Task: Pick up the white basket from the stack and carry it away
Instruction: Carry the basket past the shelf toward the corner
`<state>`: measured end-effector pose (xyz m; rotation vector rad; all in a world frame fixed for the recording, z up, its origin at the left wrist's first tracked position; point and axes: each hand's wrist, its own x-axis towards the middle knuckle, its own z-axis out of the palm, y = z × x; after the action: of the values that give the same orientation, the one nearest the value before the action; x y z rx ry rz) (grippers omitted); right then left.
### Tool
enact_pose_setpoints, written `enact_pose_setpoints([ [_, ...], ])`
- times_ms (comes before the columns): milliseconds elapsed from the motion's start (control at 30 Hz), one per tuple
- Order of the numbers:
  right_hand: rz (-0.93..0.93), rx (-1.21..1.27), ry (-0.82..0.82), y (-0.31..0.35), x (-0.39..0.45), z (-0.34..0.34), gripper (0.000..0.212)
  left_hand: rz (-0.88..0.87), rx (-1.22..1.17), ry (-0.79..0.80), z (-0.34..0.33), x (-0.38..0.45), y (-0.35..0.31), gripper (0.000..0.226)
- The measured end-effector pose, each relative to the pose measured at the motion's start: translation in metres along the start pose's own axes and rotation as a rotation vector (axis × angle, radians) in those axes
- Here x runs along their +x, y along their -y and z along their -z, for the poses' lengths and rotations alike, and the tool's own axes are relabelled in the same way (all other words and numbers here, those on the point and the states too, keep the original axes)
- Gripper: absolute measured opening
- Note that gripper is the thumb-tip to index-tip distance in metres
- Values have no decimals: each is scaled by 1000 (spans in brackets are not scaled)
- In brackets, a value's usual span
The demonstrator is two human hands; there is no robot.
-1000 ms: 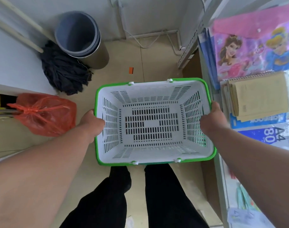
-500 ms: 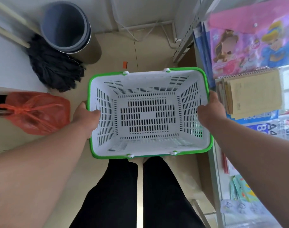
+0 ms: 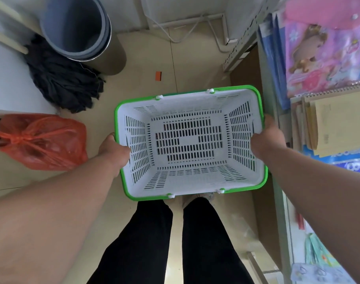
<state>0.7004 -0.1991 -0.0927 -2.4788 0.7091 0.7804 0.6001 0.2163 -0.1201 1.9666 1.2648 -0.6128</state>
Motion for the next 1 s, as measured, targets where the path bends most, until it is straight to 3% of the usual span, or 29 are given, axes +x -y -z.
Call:
enact_pose_setpoints([
  [300,12,-149,70,-20,51,-62,48,32,155,-21,-50,51,20,31],
  [400,25,-233,66,-28,55,-73,35,13,306,-26,-57,54,16,7],
  [500,35,-299,71,-36,58,-78,35,-1,418,-10,-62,54,16,25],
  [667,-27,-255,164,-38,75,-86,47,55,303,45,-73,58,16,40],
  [767,-126,-94,165,-38,84,-96,55,73,187,48,-81,66,23,46],
  [900,-233,110,112,-44,96,-109,45,228,4,7,-86,79,30,75],
  [1000,-265,167,152,-46,97,-112,38,244,-26,140,-83,87,38,26],
])
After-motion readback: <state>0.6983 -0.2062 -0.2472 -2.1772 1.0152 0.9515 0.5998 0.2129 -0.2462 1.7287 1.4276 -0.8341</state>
